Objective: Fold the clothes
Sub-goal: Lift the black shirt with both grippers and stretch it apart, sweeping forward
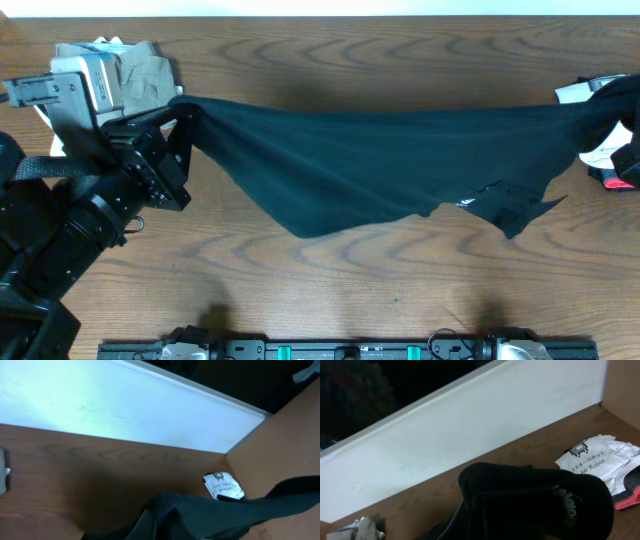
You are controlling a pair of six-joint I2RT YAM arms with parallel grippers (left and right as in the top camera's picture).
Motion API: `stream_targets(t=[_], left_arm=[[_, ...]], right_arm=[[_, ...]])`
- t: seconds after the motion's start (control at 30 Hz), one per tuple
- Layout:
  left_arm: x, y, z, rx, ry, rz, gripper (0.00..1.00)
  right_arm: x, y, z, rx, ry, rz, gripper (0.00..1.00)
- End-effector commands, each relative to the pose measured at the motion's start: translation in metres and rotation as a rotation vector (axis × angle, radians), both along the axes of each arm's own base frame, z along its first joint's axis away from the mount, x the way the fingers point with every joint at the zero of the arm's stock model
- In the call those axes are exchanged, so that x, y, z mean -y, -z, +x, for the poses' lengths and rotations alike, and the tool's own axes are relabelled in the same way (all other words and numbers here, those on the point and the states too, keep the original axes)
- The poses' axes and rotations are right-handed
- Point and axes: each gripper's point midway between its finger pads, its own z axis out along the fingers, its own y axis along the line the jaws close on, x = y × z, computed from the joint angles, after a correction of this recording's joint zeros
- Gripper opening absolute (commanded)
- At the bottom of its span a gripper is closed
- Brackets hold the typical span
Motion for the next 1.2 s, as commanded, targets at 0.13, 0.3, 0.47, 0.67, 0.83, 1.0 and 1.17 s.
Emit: stream_targets(t=[0.13, 0.3, 0.47, 0.67, 0.83, 1.0, 1.17], left_arm=[[-0.024, 0.002, 0.031, -0.005, -0.162, 0.041, 0.06], [-0.021, 0.02, 0.081, -0.041, -0.166, 0.104, 0.06], [-0.021, 0.025, 0.148, 0.018, -0.204, 0.157, 0.06], [-0.029, 0.038, 0.226, 0.09, -0.303, 0.209, 0.06], [-0.03, 0.037, 0.281, 0.2, -0.365, 0.192, 0.06], [-0.043, -0.011, 0.293, 0.405, -0.473, 0.133, 0.06], [-0.045, -0.031, 0.282, 0.454, -0.48, 0.114, 0.06]], right_arm=[[0.005, 0.001, 0.024, -0.01, 0.023, 0.003, 0.02], [0.002, 0.025, 0.074, -0.097, 0.005, 0.007, 0.01], [-0.006, 0.037, 0.141, -0.087, -0.059, -0.012, 0.01], [-0.011, 0.054, 0.208, -0.058, -0.091, 0.0, 0.01], [-0.023, 0.053, 0.254, 0.03, -0.16, 0.019, 0.01], [-0.023, 0.026, 0.261, 0.144, -0.161, 0.009, 0.01], [-0.024, 0.003, 0.249, 0.189, -0.178, -0.023, 0.01]])
